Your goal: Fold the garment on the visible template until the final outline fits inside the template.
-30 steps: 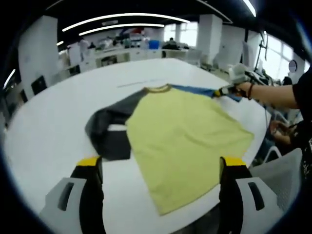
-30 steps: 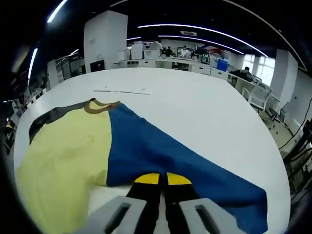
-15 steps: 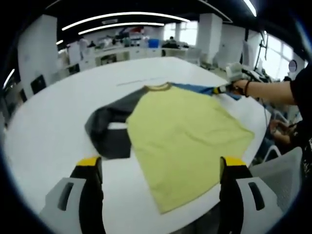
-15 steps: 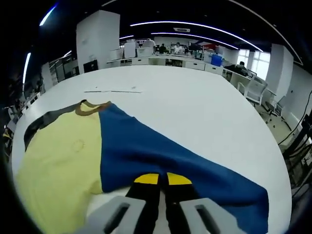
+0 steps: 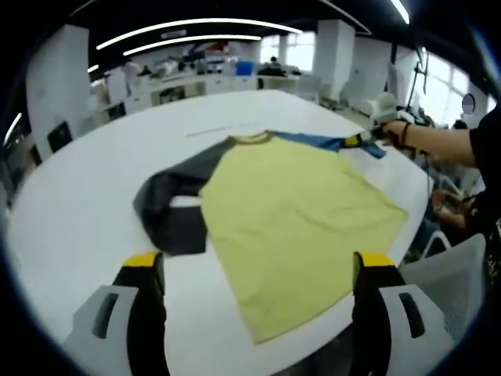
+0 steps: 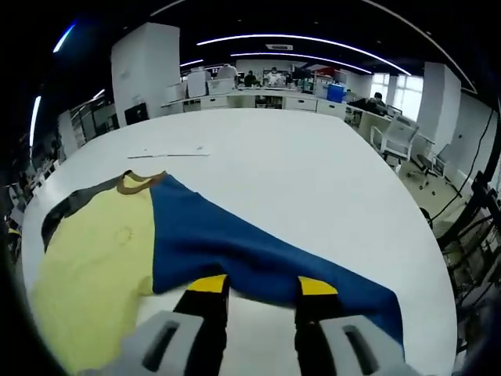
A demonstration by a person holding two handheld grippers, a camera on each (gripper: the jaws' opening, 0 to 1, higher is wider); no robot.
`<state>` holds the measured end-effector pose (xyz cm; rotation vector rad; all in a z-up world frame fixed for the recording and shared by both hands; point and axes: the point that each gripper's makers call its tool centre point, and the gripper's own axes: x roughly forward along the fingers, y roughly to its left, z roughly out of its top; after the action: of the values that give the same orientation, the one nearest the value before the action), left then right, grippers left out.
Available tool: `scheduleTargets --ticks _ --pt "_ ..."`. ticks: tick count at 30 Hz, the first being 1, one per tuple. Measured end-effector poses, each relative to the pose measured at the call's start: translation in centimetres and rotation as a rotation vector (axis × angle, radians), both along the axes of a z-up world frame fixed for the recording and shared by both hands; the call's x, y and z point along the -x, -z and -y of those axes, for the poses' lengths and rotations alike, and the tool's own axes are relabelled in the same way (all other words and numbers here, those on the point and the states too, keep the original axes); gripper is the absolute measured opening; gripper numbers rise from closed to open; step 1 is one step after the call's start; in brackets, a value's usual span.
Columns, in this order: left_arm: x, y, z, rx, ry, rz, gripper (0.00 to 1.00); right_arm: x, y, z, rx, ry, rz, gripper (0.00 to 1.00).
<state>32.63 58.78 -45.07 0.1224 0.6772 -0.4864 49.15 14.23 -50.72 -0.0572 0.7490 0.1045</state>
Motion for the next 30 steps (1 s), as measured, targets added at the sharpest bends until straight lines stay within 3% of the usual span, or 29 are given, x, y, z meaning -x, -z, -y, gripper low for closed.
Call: scheduleTargets --ticks 9,14,22,23,24,30 --pt "0.0 -0.2 0.2 0.002 0.011 0.007 0.97 2.9 0.5 3.1 0.006 0.080 -0.032 0.34" --pt "0.1 -0.5 0.1 0.002 0.015 0.014 0.98 4.2 1.2 4.1 0.022 0.101 -0.056 0.32" --pt "0.3 -0.5 -0.1 -0.001 0.005 0.010 0.96 5.8 2.6 4.8 0.020 0.151 -0.094 0.18" --pt "0.4 -0.6 -0.1 -0.002 0.005 0.010 0.96 5.3 2.1 4.9 0.008 0.172 -0.050 0.17" --pt "0.4 -0.6 -0.1 -0.002 0.004 0.010 0.96 5.8 2.2 5.0 0.013 0.163 -0.077 0.15" --pt "0.4 -0.5 -0.1 -0.004 0.001 0.009 0.95 6.3 2.3 6.1 0.015 0.195 -0.084 0.00"
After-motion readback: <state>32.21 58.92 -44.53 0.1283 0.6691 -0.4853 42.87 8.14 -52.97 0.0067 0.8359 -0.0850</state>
